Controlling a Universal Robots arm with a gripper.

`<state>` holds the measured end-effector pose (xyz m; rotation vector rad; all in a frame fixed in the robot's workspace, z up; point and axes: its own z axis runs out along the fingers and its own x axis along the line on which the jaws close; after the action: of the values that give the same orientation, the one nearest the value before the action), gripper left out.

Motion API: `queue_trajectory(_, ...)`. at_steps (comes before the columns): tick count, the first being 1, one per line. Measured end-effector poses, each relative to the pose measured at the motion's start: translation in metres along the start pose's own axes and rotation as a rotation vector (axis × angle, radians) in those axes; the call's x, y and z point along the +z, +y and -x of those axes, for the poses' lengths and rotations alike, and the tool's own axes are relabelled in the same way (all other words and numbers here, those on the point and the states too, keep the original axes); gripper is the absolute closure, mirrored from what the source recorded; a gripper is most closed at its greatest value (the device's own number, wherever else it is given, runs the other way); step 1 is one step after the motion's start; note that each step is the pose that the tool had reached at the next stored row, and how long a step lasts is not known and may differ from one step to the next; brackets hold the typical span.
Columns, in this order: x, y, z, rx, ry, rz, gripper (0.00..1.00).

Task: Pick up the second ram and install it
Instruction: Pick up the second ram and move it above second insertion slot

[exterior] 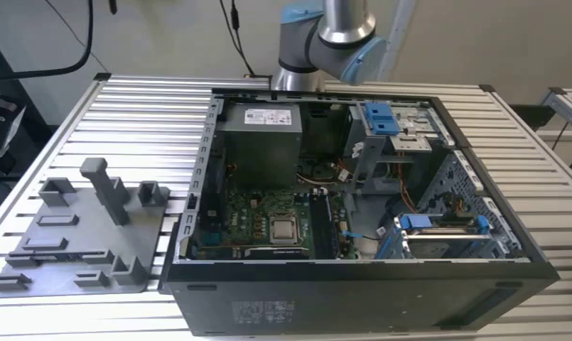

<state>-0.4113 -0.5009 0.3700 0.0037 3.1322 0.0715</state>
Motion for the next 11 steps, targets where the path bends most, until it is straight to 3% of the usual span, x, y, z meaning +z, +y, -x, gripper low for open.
queue_trajectory(2, 0.0000, 0.0000, -0.0001, -0.016, 0.0008, 0.0001, 0.89)
queue_trajectory(11, 0.0000, 0.0000, 0.0000, -0.177, 0.0080, 0.0015, 0.89)
